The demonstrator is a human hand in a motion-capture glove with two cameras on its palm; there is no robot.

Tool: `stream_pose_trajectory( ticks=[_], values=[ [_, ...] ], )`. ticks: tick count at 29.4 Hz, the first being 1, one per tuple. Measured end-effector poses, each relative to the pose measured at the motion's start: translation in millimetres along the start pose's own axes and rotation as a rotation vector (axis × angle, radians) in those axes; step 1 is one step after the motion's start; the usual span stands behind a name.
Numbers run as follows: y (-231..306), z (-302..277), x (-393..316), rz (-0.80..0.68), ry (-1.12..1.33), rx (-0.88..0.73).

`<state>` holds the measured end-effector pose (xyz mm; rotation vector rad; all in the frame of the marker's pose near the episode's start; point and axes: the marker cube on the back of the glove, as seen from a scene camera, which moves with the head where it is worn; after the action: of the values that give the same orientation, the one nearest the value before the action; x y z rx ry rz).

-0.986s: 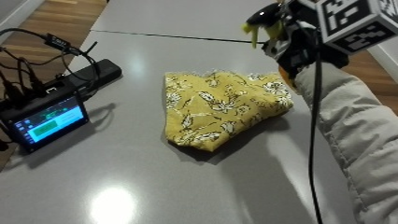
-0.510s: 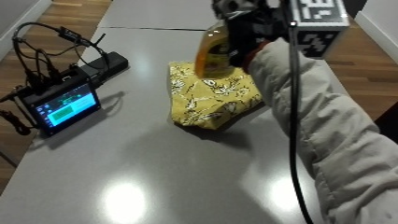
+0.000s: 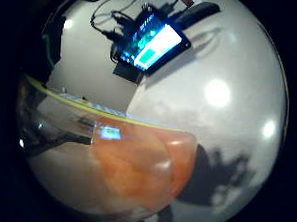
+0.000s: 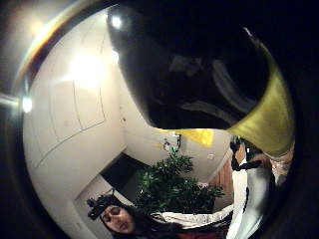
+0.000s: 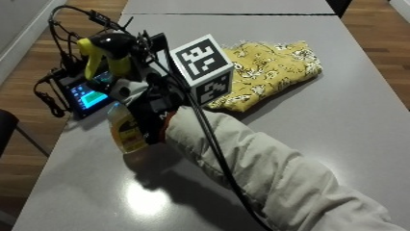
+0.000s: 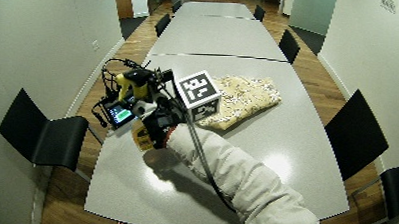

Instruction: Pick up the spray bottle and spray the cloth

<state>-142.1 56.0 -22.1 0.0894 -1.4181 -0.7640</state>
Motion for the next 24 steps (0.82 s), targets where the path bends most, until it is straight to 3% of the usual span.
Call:
stream_pose_trajectory(
  ticks=[7,12,15,18,21,24],
  values=[
    [10.9,23.1,17.1,-0.002,0.056,-0.085],
    [34.0,22.3,26.3,0.114,0.090,-0.264],
    [71.6,4.5,14.9,0.179,0.049,-0.418],
    [133.1,-24.5,-13.1,0.137,-0.014,-0.533],
    [180.6,-42.6,-39.0,0.077,-0.072,-0.560],
    [191.1,-45.8,-45.3,0.068,-0.087,-0.559]
  ],
)
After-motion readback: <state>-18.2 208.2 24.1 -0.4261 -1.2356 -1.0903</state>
